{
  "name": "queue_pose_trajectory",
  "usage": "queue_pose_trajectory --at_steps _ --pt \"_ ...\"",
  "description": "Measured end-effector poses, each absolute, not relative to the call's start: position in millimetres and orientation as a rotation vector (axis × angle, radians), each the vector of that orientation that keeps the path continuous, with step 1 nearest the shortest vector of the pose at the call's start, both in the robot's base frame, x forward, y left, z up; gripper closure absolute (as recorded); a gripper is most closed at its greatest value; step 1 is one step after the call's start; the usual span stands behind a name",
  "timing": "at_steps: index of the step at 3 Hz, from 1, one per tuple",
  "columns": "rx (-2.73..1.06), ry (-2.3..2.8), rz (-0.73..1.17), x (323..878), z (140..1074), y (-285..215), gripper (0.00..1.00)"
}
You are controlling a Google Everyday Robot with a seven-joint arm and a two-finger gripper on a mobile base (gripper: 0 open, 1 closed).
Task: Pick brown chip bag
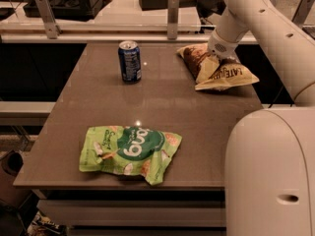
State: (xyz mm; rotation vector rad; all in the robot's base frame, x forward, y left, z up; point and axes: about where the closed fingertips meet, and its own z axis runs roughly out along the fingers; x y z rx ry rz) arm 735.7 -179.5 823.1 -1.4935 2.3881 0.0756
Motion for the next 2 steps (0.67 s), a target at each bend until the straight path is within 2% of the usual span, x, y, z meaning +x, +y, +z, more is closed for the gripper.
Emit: queue_pose_trajectory --at_steps 1,2 --pt "-1.493 2.388 0.076 735.6 830.0 -179.6 0.87" --pt "-1.493 2.388 0.076 735.6 832.2 -179.6 1.00"
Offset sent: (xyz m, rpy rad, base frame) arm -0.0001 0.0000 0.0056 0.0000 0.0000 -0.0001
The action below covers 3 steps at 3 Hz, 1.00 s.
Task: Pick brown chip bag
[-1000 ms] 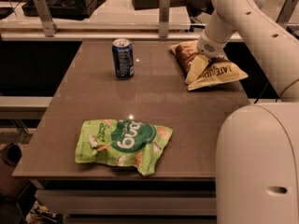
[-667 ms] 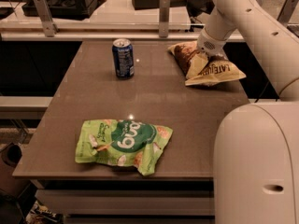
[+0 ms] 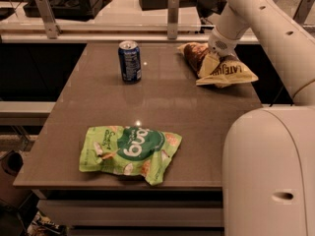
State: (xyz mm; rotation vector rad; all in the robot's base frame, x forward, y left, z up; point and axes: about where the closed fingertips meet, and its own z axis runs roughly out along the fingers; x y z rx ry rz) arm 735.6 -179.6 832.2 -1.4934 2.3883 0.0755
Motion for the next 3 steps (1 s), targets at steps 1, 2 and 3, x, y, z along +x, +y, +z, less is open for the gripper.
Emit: queue_pose_trajectory --at_steps 1,2,3 --pt "-1.493 2.388 0.076 735.6 832.1 -179.6 1.00" --pt "-1.528 2.341 0.102 732.3 844.3 -172.3 1.00" --pt "-1.557 2.261 0.142 723.4 871.0 -169.4 1.00"
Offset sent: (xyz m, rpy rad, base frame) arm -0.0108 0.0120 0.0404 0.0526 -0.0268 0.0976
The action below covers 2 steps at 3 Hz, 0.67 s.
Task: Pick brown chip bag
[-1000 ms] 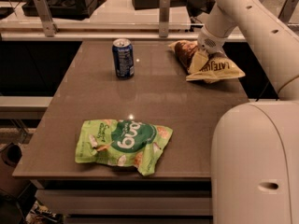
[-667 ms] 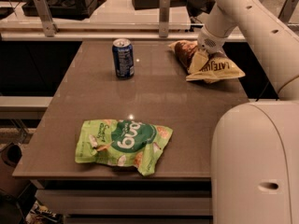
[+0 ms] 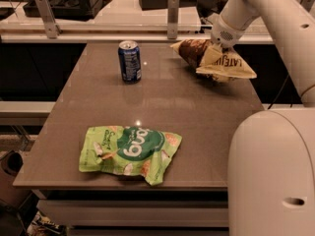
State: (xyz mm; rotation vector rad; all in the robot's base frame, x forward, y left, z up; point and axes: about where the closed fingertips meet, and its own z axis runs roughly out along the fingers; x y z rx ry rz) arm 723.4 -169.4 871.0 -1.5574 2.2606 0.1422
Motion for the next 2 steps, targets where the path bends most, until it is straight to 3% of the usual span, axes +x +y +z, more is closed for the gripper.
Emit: queue_pose_trajectory --at_steps 2 --pt "-1.613 2.108 0.198 716.1 914.1 -158.3 1.00"
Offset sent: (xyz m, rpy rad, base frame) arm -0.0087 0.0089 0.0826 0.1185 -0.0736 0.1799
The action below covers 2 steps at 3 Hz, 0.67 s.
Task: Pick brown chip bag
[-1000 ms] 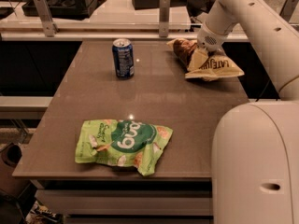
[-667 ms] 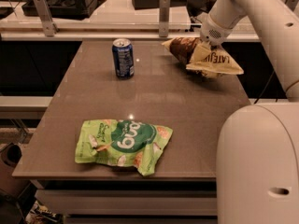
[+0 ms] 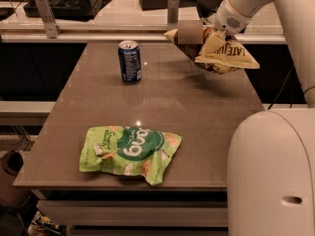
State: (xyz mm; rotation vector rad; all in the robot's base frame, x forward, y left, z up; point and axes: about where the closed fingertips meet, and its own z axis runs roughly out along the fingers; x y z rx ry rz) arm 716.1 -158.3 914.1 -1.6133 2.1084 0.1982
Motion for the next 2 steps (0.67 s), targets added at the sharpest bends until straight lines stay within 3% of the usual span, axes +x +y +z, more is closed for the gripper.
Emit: queue_pose_trajectory --at_steps 2 --pt "-1.655 1.916 0.215 713.2 965.0 -135.2 1.00"
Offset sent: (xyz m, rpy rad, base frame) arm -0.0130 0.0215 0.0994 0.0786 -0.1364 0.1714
